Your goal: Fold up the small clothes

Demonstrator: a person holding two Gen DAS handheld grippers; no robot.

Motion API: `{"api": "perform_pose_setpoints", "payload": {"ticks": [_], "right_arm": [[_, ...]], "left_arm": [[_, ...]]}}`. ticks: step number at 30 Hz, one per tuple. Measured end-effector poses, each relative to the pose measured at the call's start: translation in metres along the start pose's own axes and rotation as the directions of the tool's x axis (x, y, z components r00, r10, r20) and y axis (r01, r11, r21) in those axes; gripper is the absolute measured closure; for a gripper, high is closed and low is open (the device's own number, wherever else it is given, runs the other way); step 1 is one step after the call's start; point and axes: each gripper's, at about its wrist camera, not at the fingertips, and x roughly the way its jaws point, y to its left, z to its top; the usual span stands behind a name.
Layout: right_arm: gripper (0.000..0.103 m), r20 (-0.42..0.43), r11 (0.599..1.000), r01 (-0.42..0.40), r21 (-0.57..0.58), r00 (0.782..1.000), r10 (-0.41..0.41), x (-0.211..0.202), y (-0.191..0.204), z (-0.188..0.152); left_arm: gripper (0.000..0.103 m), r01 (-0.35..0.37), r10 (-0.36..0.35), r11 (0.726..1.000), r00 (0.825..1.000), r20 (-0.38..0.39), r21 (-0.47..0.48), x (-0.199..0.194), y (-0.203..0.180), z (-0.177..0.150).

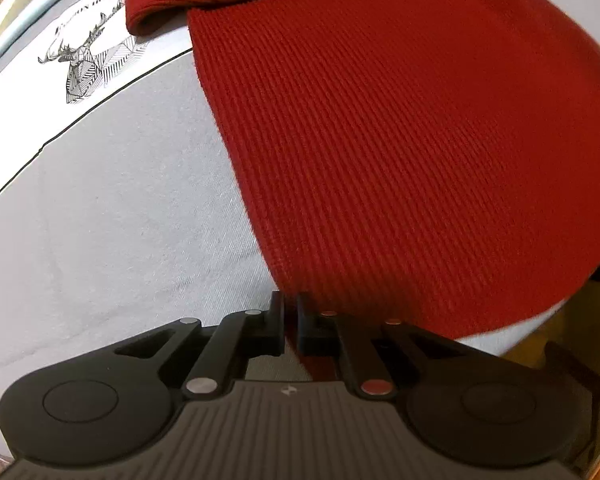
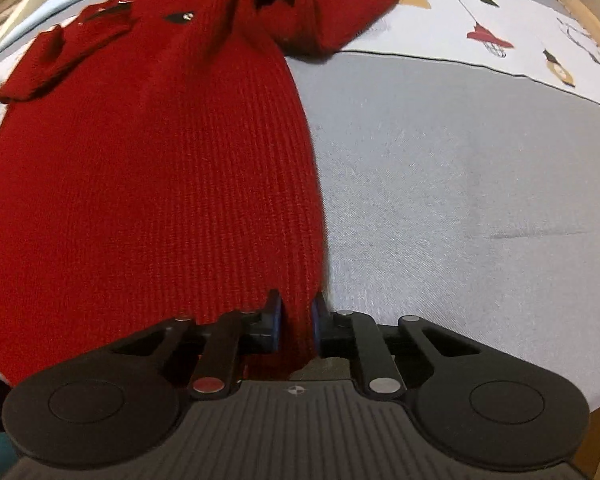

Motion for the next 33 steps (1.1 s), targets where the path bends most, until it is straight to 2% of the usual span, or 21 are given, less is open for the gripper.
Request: {"api": "perform_pose_setpoints", "payload": {"ticks": [3,6,11,14,16,18,19,21,23,25,26,28,31,33], "right_arm": [[0.089,-0.012,0.999,0.007,-0.043,1.0,-0.008,-0.012,0.005,-0.005],[0.087,-0.079,0.997,-0.021,-0.078,0.997,0.015,-0.005,0.006,-0.014],[0.08,0.072,0.996,0.012,-0.087,0.997,-0.006,-0.022,0.007,-0.01],[0.08,0.098,0.999,0.032,-0.038,0.995,-0.028,-0.019,0.0,-0.003],[0.08,0.055,0.999,0.025,-0.027,0.998,-0.023,-0.007,0.001,-0.002],[0.08,-0.039,0.995,0.053,-0.087,0.998,-0.056,0.008,0.012,-0.012],[0.08,-0.036,0.99,0.071,-0.119,0.996,-0.076,0.01,0.016,-0.013],[0.079,-0.004,0.993,0.067,-0.1,0.998,-0.068,0.004,0.018,-0.007],[0.078,0.083,0.999,0.037,-0.029,0.996,-0.034,-0.012,0.013,0.002],[0.077,0.16,0.999,0.022,0.025,0.987,-0.025,-0.024,0.009,0.01],[0.077,0.201,0.998,0.029,0.051,0.979,-0.039,-0.03,0.007,0.013],[0.077,0.268,0.995,0.04,0.092,0.961,-0.063,-0.04,0.003,0.02],[0.076,0.343,0.99,0.025,0.141,0.937,-0.073,-0.049,-0.002,0.028],[0.076,0.379,0.986,0.016,0.169,0.922,-0.08,-0.054,-0.008,0.033]], "left_arm": [[0.098,-0.029,0.03,0.999,0.999,-0.024,0.012,0.0,0.003,-0.007],[0.096,-0.025,0.025,0.999,1.0,-0.005,0.022,-0.006,0.001,-0.007],[0.093,0.002,0.003,0.999,0.994,0.113,-0.046,-0.028,-0.005,0.009],[0.093,0.009,-0.001,0.998,0.99,0.14,-0.056,-0.032,-0.012,0.019],[0.093,-0.001,0.01,0.999,0.987,0.161,-0.054,-0.039,-0.025,0.026],[0.093,0.001,0.013,0.998,0.979,0.203,-0.069,-0.048,-0.033,0.036],[0.093,-0.003,0.023,0.997,0.972,0.235,-0.083,-0.055,-0.037,0.041],[0.092,-0.02,0.062,0.991,0.944,0.324,-0.133,-0.073,-0.041,0.052],[0.084,0.0,0.081,0.982,0.904,0.42,-0.191,-0.095,-0.043,0.064],[0.074,0.012,0.109,0.969,0.874,0.474,-0.245,-0.115,-0.043,0.084],[0.073,0.01,0.133,0.962,0.858,0.495,-0.274,-0.124,-0.042,0.097],[0.063,0.029,0.15,0.95,0.829,0.538,-0.31,-0.14,-0.034,0.125],[0.061,0.072,0.176,0.926,0.786,0.593,-0.37,-0.152,-0.032,0.161],[0.06,0.09,0.194,0.914,0.759,0.622,-0.395,-0.149,-0.035,0.169]]}}
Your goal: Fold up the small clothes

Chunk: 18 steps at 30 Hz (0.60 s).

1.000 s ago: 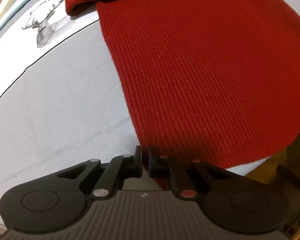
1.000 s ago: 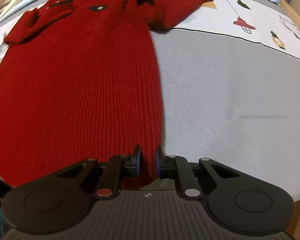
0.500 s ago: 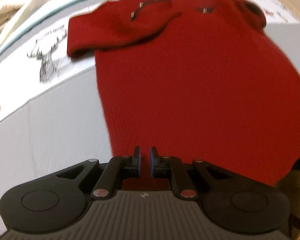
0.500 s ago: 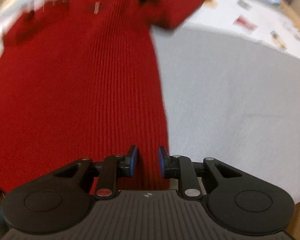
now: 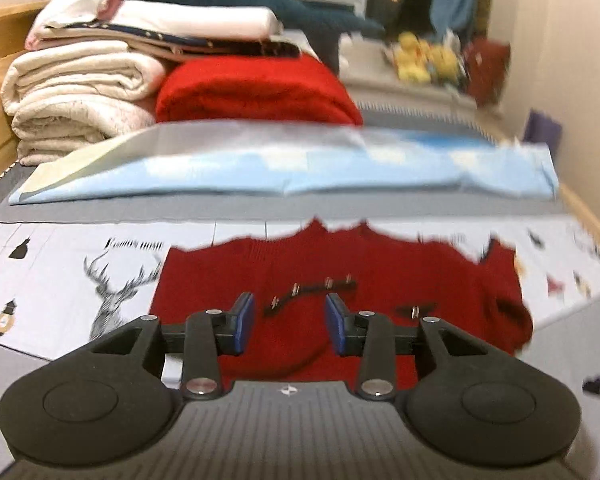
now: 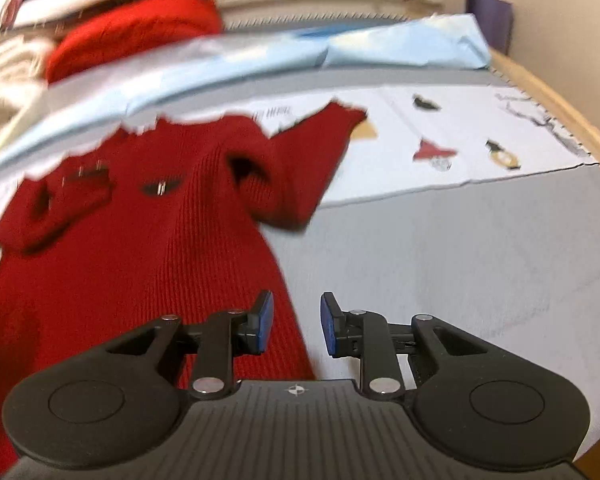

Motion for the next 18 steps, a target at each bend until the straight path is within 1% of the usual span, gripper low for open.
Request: {"api": "perform_pose_setpoints", "payload": {"ticks": [1,2,3,4,5,6,7,8,9,11,12,14,15,18], "right_arm": [[0.076,0.017,1.0,0.001,0.013,1.0,-0.001,-0.001,-0.002,0.003],[0.076,0.03,1.0,0.002,0.024,1.0,-0.003,-0.001,-0.003,0.005],[0.076,0.039,0.999,0.001,0.036,0.999,-0.002,-0.006,-0.01,0.002],[0.076,0.043,0.999,0.0,0.049,0.999,-0.002,-0.005,-0.014,0.005],[0.076,0.051,0.998,-0.004,0.059,0.999,0.001,-0.005,-0.018,0.008],[0.076,0.065,0.998,-0.013,0.064,0.998,0.009,-0.003,-0.02,0.01],[0.076,0.078,0.997,-0.025,0.068,0.997,0.019,0.012,-0.022,0.02],[0.076,0.089,0.996,-0.033,0.077,0.996,0.026,0.019,-0.028,0.027],[0.076,0.091,0.995,-0.036,0.089,0.995,0.028,0.035,-0.029,0.034],[0.076,0.071,0.992,-0.044,0.114,0.997,0.036,0.063,-0.038,0.048],[0.076,0.064,0.991,-0.043,0.126,0.997,0.035,0.078,-0.041,0.056],[0.074,0.061,0.988,-0.039,0.148,0.998,0.03,0.108,-0.047,0.072],[0.071,0.053,0.987,-0.036,0.155,0.998,0.028,0.123,-0.049,0.079],[0.067,0.019,0.987,-0.019,0.159,1.0,0.017,0.172,-0.055,0.101]], "left_arm": [[0.06,-0.001,0.002,1.0,1.0,0.025,-0.005,0.005,-0.003,-0.005],[0.06,-0.007,0.007,1.0,1.0,0.021,0.009,0.012,-0.007,-0.014],[0.061,-0.056,0.058,0.998,0.996,-0.071,0.033,0.027,-0.012,-0.017],[0.063,-0.083,0.087,0.996,0.985,-0.15,0.034,0.041,-0.016,-0.016],[0.063,-0.058,0.056,0.998,0.982,-0.182,-0.004,0.049,-0.017,-0.014],[0.063,-0.025,0.018,0.999,0.983,-0.182,-0.035,0.055,-0.015,-0.009],[0.063,-0.004,-0.005,0.999,0.985,-0.175,-0.047,0.058,-0.017,-0.004],[0.063,0.002,-0.008,0.999,0.987,-0.161,-0.035,0.061,-0.02,0.002],[0.063,-0.002,-0.001,1.0,0.989,-0.145,-0.018,0.063,-0.021,0.005],[0.062,-0.027,0.027,1.0,0.992,-0.126,0.003,0.07,-0.022,0.008],[0.062,-0.036,0.035,0.999,0.99,-0.139,-0.006,0.076,-0.02,0.009],[0.062,-0.034,0.025,0.998,0.984,-0.174,-0.05,0.087,-0.012,0.009],[0.062,-0.029,0.014,0.997,0.982,-0.187,-0.073,0.091,-0.008,0.01],[0.062,-0.035,0.018,0.996,0.981,-0.193,-0.083,0.1,0.005,0.006]]}}
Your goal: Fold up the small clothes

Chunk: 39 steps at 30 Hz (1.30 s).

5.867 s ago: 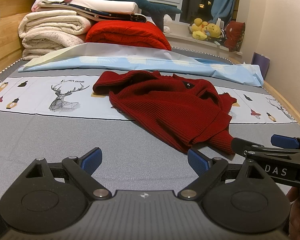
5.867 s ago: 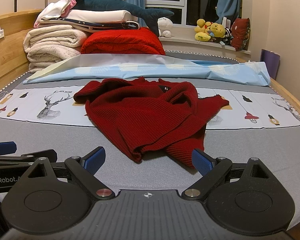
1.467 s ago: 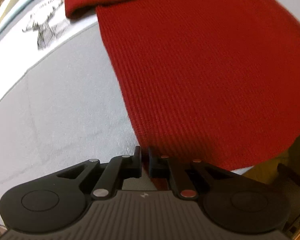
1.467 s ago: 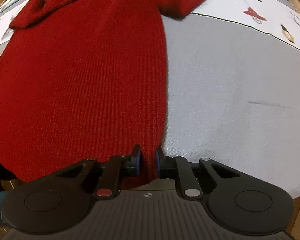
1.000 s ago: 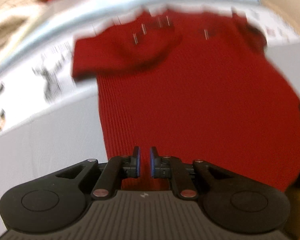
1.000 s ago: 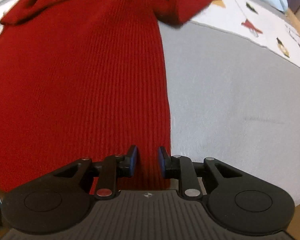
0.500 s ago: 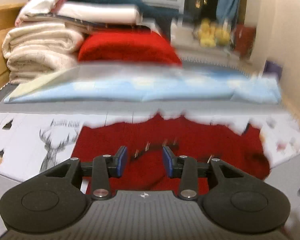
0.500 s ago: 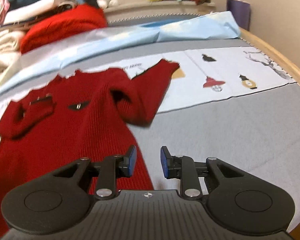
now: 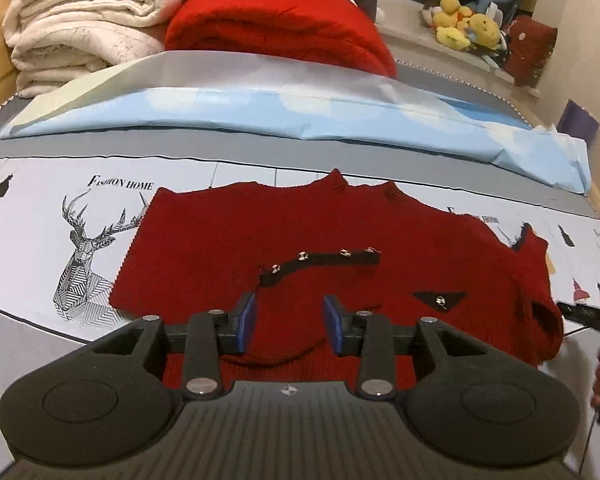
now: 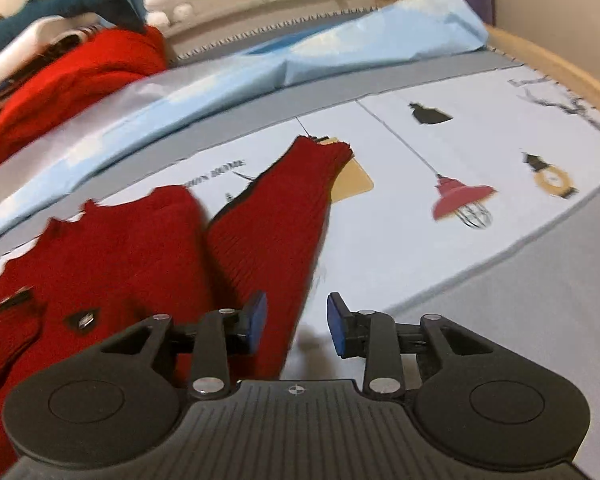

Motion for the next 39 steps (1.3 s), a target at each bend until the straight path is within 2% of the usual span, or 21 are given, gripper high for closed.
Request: {"api": "perform_pose_setpoints", "payload": {"ticks": [2,6,7,8,9,11,13,14,16,17,18,20,21,24,27,29,31,34,35,36,39], "right_arm": [[0.064,-0.021,0.999,0.021,-0.029,1.0,-0.021,0.03,0.003,0.012],[0.066,-0.05,0.996,0.052,-0.069,0.997,-0.055,0.077,0.01,0.03],[0.082,-0.043,0.995,0.061,-0.081,0.997,-0.065,0.083,0.012,0.035],[0.09,-0.034,0.993,0.065,-0.102,0.997,-0.068,0.089,0.015,0.041],[0.092,-0.029,0.99,0.061,-0.125,0.997,-0.065,0.091,0.018,0.047],[0.093,0.029,0.99,0.035,-0.136,0.999,-0.031,0.085,0.017,0.063],[0.093,0.173,0.997,0.037,-0.065,0.985,-0.025,0.064,0.001,0.084],[0.093,0.271,0.997,0.081,0.003,0.959,-0.079,0.048,-0.012,0.092],[0.093,0.431,0.949,0.242,0.203,0.848,-0.308,0.017,-0.048,0.097],[0.093,0.439,0.899,0.309,0.309,0.793,-0.423,0.009,-0.072,0.094],[0.093,0.398,0.869,0.339,0.359,0.787,-0.471,0.012,-0.092,0.089],[0.093,0.235,0.851,0.355,0.388,0.855,-0.463,0.034,-0.132,0.071],[0.093,0.183,0.846,0.373,0.381,0.867,-0.464,0.042,-0.142,0.061],[0.093,0.159,0.854,0.364,0.371,0.882,-0.445,0.048,-0.153,0.035],[0.093,0.157,0.848,0.358,0.39,0.882,-0.445,0.045,-0.157,0.034],[0.091,0.113,0.831,0.367,0.419,0.887,-0.449,0.045,-0.161,0.038],[0.081,0.071,0.823,0.42,0.384,0.875,-0.479,0.048,-0.155,0.049],[0.079,0.108,0.824,0.483,0.297,0.84,-0.532,0.025,-0.126,0.064],[0.079,0.13,0.833,0.479,0.277,0.84,-0.526,0.014,-0.114,0.069],[0.079,0.153,0.85,0.452,0.271,0.851,-0.502,0.001,-0.103,0.073],[0.076,0.206,0.922,0.299,0.248,0.913,-0.351,-0.049,-0.057,0.076]], "left_arm": [[0.062,-0.003,0.003,1.0,1.0,0.002,0.0,0.001,0.005,0.0],[0.062,-0.01,0.01,1.0,1.0,-0.001,0.002,0.009,0.005,0.003],[0.062,-0.011,0.011,1.0,1.0,-0.004,0.001,0.011,0.005,0.004],[0.062,-0.012,0.012,1.0,1.0,-0.006,-0.002,0.012,0.005,0.004],[0.062,-0.012,0.012,1.0,1.0,-0.008,-0.004,0.013,0.005,0.004],[0.062,-0.014,0.014,1.0,1.0,-0.007,-0.003,0.014,0.004,0.004],[0.062,-0.015,0.015,1.0,1.0,-0.003,0.005,0.014,0.003,0.003],[0.062,-0.018,0.018,1.0,1.0,-0.004,0.011,0.015,0.003,0.002],[0.062,-0.019,0.019,1.0,1.0,-0.006,0.017,0.016,0.002,0.001],[0.062,-0.019,0.019,1.0,1.0,-0.008,0.016,0.016,0.002,0.001],[0.062,-0.018,0.018,1.0,1.0,-0.011,0.011,0.017,0.003,0.001],[0.062,-0.017,0.017,1.0,1.0,-0.015,0.002,0.019,0.004,0.001],[0.062,-0.017,0.017,1.0,1.0,-0.017,-0.001,0.019,0.004,0.001],[0.062,-0.02,0.02,1.0,1.0,-0.02,-0.01,0.019,0.008,0.002],[0.062,-0.025,0.024,0.999,1.0,-0.017,-0.042,0.018,0.02,0.005],[0.062,-0.038,0.037,0.995,0.999,-0.013,-0.09,0.017,0.036,0.01],[0.062,-0.046,0.045,0.988,0.999,-0.008,-0.144,0.015,0.052,0.016],[0.062,-0.045,0.045,0.978,0.999,-0.006,-0.203,0.011,0.074,0.021],[0.062,-0.041,0.041,0.975,0.999,-0.004,-0.218,0.01,0.08,0.022],[0.062,-0.037,0.038,0.973,0.999,-0.001,-0.228,0.008,0.084,0.024],[0.063,-0.032,0.034,0.967,0.999,0.002,-0.255,0.006,0.095,0.026]]}}
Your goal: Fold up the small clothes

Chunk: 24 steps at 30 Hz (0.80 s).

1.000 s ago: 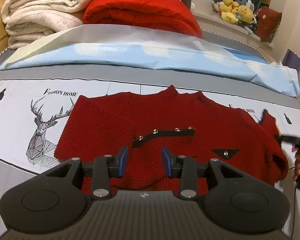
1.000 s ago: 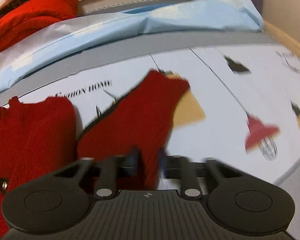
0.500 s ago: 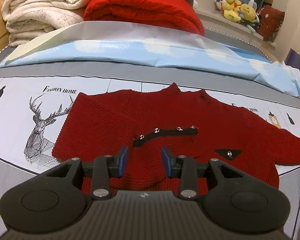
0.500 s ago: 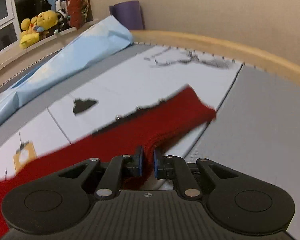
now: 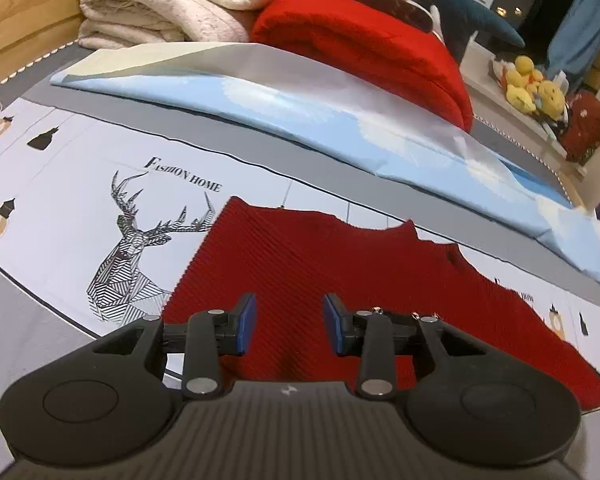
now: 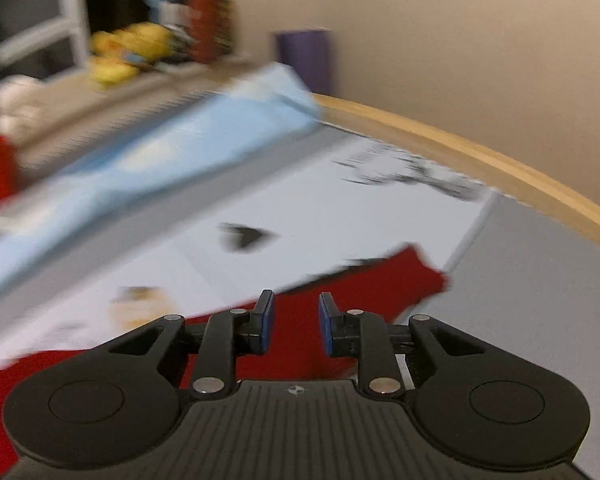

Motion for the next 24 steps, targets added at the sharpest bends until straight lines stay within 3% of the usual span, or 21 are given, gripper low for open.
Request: {"api": "perform_pose_setpoints", "payload": {"ticks": [2,4,7,9,10,13,18,20,21,22,24], "right_arm": [[0.067,-0.026,0.985,-0.174,-0.001,0.984,0.174,-0.048,0.029,-0.002],[0.058,-0.065,0.948,-0.318,-0.007,0.946,0.317,-0.088,0.056,-0.011],[0.055,-0.135,0.879,-0.476,-0.028,0.873,0.469,-0.13,0.095,-0.046],[0.055,-0.186,0.841,-0.537,-0.07,0.835,0.518,-0.135,0.117,-0.077],[0.057,-0.211,0.826,-0.55,-0.122,0.828,0.52,-0.133,0.128,-0.089],[0.058,-0.278,0.81,-0.491,-0.322,0.866,0.415,-0.121,0.164,-0.128],[0.058,-0.383,0.806,-0.508,-0.305,0.84,0.385,-0.097,0.176,-0.144],[0.058,-0.408,0.812,-0.478,-0.335,0.85,0.333,-0.088,0.176,-0.15],[0.058,-0.425,0.814,-0.464,-0.349,0.853,0.304,-0.088,0.178,-0.155],[0.058,-0.443,0.815,-0.459,-0.355,0.85,0.286,-0.086,0.177,-0.158],[0.058,-0.47,0.819,-0.462,-0.34,0.838,0.277,-0.083,0.174,-0.163]], "left_arm": [[0.064,0.012,-0.012,1.0,1.0,-0.001,-0.014,0.0,0.005,0.001],[0.08,0.024,-0.024,1.0,1.0,-0.004,-0.002,0.001,0.005,0.0],[0.096,0.06,-0.059,0.997,0.998,-0.017,0.049,0.004,-0.002,-0.007],[0.1,0.083,-0.079,0.991,0.996,-0.038,0.107,0.01,-0.011,-0.015],[0.099,0.097,-0.091,0.985,0.995,-0.05,0.141,0.012,-0.018,-0.02],[0.099,0.12,-0.105,0.963,0.992,-0.075,0.241,0.025,-0.036,-0.034],[0.096,0.133,-0.098,0.943,0.987,-0.129,0.304,0.055,-0.056,-0.059],[0.087,0.135,-0.091,0.922,0.987,-0.136,0.362,0.065,-0.068,-0.07],[0.072,0.127,-0.078,0.909,0.988,-0.137,0.396,0.07,-0.074,-0.075],[0.062,0.117,-0.066,0.895,0.989,-0.13,0.432,0.075,-0.08,-0.08],[0.054,0.108,-0.065,0.855,0.993,-0.101,0.507,0.084,-0.091,-0.092]]}}
